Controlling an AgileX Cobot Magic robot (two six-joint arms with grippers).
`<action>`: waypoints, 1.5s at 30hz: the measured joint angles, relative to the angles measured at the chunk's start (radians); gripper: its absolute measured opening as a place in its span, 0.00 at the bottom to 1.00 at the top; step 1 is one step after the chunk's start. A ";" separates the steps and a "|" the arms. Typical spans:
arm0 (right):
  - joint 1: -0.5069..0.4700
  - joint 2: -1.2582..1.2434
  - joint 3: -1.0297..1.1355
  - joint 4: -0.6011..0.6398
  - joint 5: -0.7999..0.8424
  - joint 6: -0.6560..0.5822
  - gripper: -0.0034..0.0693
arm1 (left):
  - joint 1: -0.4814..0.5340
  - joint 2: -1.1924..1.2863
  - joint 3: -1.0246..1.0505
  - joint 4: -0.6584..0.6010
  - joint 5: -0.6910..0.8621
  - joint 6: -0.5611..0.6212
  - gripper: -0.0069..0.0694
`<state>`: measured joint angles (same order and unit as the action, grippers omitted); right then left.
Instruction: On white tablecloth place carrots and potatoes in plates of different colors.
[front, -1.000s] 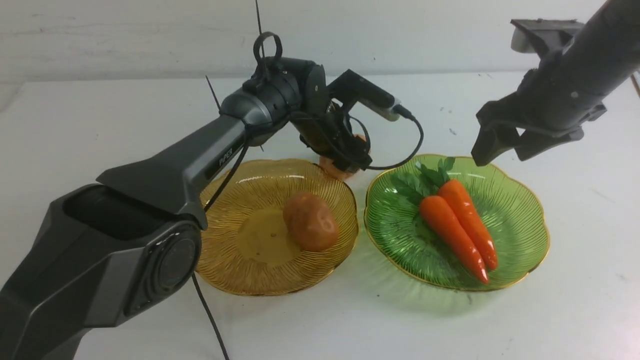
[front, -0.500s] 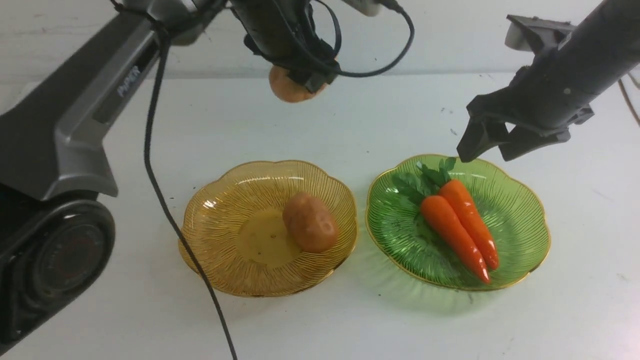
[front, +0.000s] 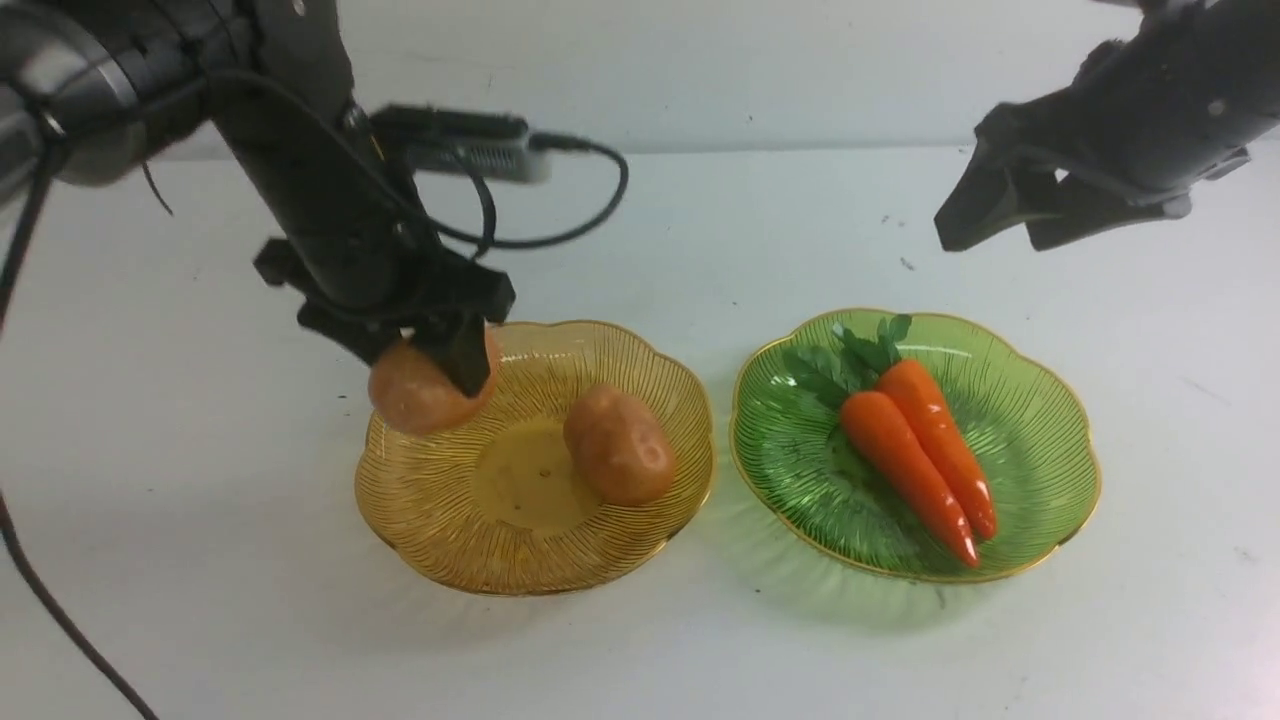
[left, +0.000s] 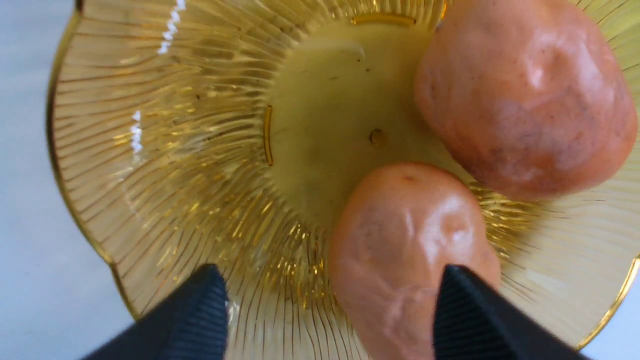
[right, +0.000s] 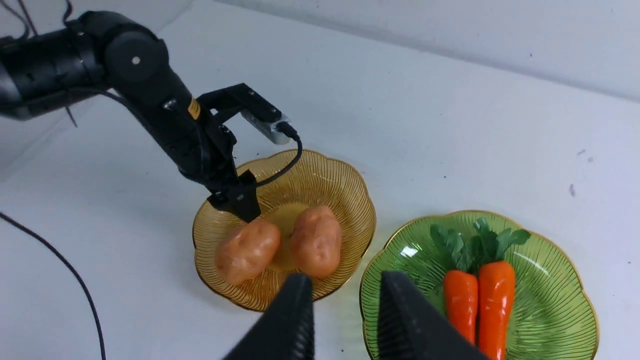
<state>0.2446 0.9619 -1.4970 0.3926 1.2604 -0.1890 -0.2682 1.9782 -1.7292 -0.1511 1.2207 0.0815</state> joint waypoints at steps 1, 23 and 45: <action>0.000 -0.063 0.070 -0.010 -0.039 -0.003 0.08 | 0.000 -0.029 0.000 0.010 0.001 0.000 0.42; 0.000 -0.653 0.941 -0.285 -0.900 0.254 0.03 | 0.000 -1.300 0.834 0.026 -0.279 -0.004 0.09; 0.000 -0.653 0.941 -0.286 -0.908 0.255 0.03 | 0.000 -1.737 1.036 0.028 -0.347 -0.045 0.09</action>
<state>0.2446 0.3090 -0.5562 0.1070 0.3519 0.0655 -0.2682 0.2410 -0.6935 -0.1232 0.8739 0.0363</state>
